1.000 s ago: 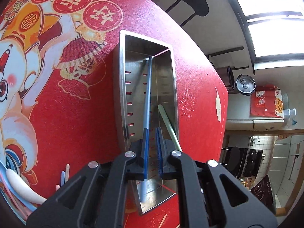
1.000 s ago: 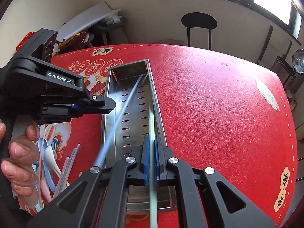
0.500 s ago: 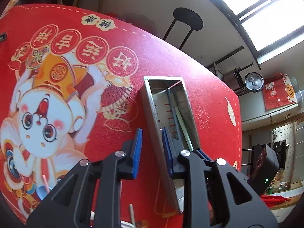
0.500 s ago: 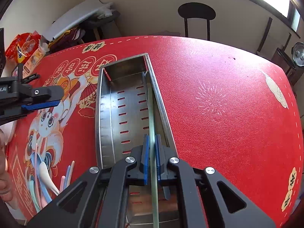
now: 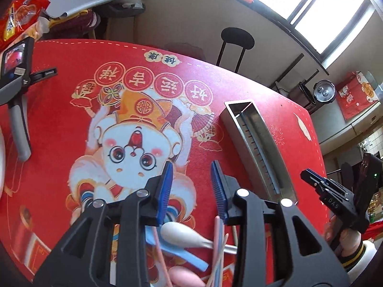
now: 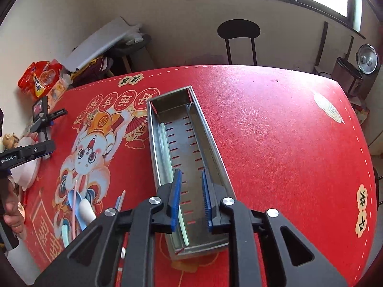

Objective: Organize utensils
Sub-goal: 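Lower the chopsticks into the tray and open both tools, then grasp the teal spoon handle with the left tool while the right tool grasps another green chopstick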

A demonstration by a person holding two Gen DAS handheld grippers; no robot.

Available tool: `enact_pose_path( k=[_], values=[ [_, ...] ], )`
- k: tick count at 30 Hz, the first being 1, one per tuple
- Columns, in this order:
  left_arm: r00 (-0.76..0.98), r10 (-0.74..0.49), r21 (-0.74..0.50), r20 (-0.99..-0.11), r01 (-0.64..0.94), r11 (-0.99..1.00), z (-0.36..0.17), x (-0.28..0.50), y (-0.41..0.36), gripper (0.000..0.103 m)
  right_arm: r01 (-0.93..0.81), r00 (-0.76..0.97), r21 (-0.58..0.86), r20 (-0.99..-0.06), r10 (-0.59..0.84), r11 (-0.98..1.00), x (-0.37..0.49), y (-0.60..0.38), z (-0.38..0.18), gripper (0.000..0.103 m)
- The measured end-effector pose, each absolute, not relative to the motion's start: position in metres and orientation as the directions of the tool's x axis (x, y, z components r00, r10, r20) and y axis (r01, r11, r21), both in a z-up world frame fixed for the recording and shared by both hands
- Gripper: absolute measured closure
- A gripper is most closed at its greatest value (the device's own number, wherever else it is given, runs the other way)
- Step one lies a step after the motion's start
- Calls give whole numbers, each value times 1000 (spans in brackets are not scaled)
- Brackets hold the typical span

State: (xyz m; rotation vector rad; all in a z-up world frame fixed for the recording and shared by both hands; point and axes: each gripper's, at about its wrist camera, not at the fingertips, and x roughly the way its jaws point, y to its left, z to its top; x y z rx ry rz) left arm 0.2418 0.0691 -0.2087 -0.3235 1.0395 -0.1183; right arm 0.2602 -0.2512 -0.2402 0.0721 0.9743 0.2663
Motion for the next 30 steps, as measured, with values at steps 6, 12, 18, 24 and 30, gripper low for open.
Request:
enact_pose_path(
  k=[6,12,18,24,30],
  values=[
    [539,-235,-295,-809,-27,955,-206,177,98,58,-211,538,188,-797,274,959,202,-235,-243,73],
    [512,-236,-291,-826,-27,956,-227,121,112,58,-265,480,180,-827,292,947,154,-202,-270,73],
    [446,-262,-325,-856,-70,943,-261,86,117,58,-307,398,166,-872,285,937,121,-175,-304,73],
    [376,-325,-380,-868,-81,921,-289,64,109,58,-303,366,170,-888,279,938,103,-172,-316,73],
    [364,-340,-392,-867,-78,917,-295,59,103,58,-319,354,148,-897,263,936,94,-166,-320,73]
  ],
)
